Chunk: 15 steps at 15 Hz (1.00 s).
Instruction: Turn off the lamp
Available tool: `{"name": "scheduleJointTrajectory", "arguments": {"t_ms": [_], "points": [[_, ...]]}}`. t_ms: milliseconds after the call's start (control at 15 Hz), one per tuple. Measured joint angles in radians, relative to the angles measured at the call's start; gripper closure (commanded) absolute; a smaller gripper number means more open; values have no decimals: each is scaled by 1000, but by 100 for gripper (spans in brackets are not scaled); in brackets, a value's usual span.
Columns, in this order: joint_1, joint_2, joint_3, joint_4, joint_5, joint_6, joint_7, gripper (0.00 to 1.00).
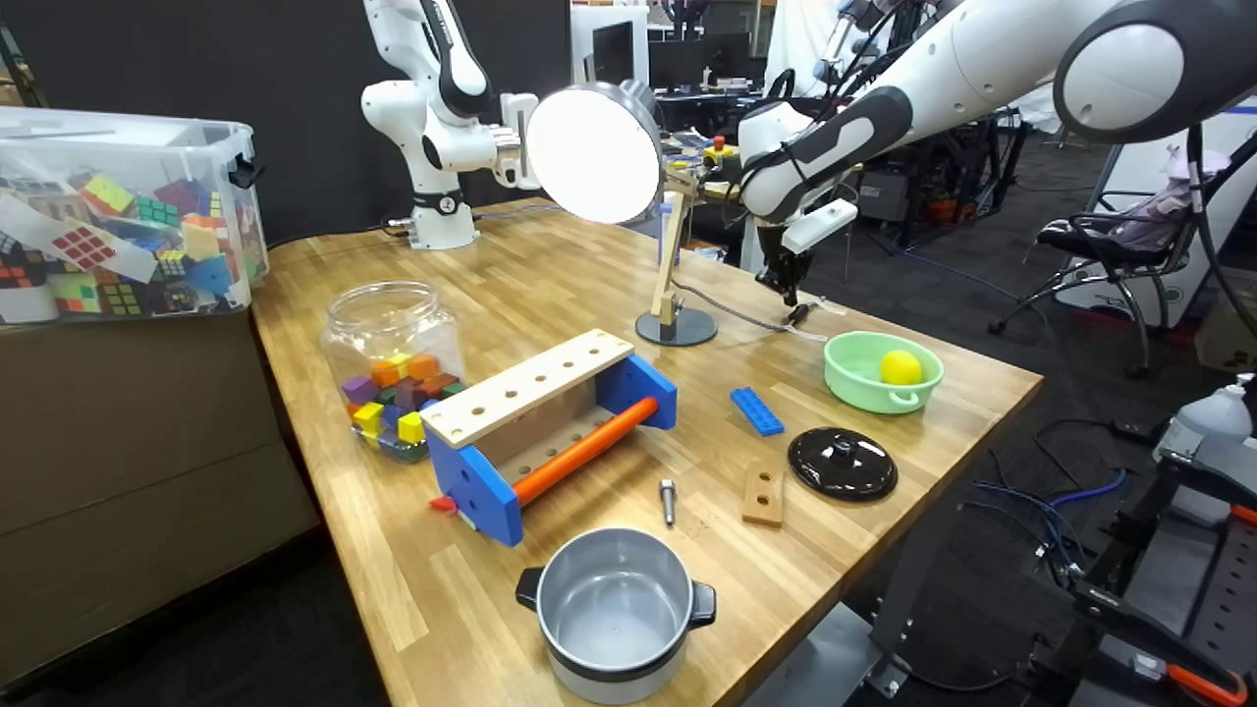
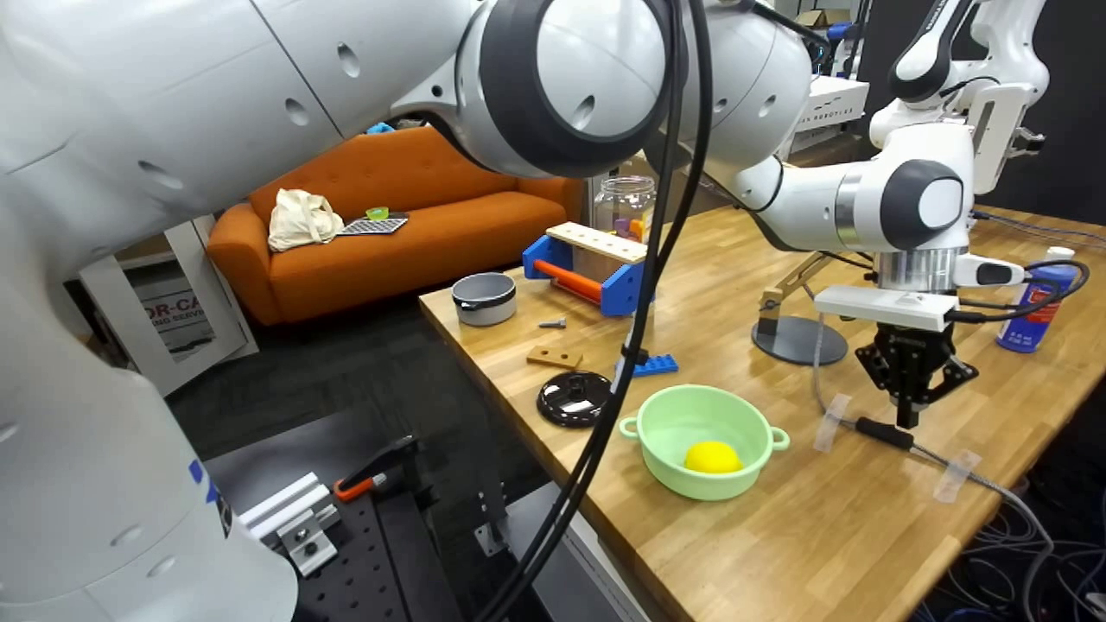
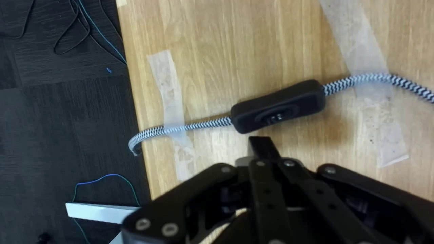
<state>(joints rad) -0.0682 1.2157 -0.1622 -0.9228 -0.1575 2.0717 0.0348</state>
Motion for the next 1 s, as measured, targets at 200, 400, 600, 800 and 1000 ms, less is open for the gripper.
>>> {"name": "scheduleJointTrajectory", "arguments": {"t_ms": [200,400,600,800,1000], "points": [[3,-1,-1,8,-1,0,0,100],[6,-1,-2,9,-1,0,0,100],[6,0,-3,3,-1,0,0,100],[6,0,-7,-7,-2,-1,0,100],[7,0,-11,-9,-2,-1,0,100]]}}
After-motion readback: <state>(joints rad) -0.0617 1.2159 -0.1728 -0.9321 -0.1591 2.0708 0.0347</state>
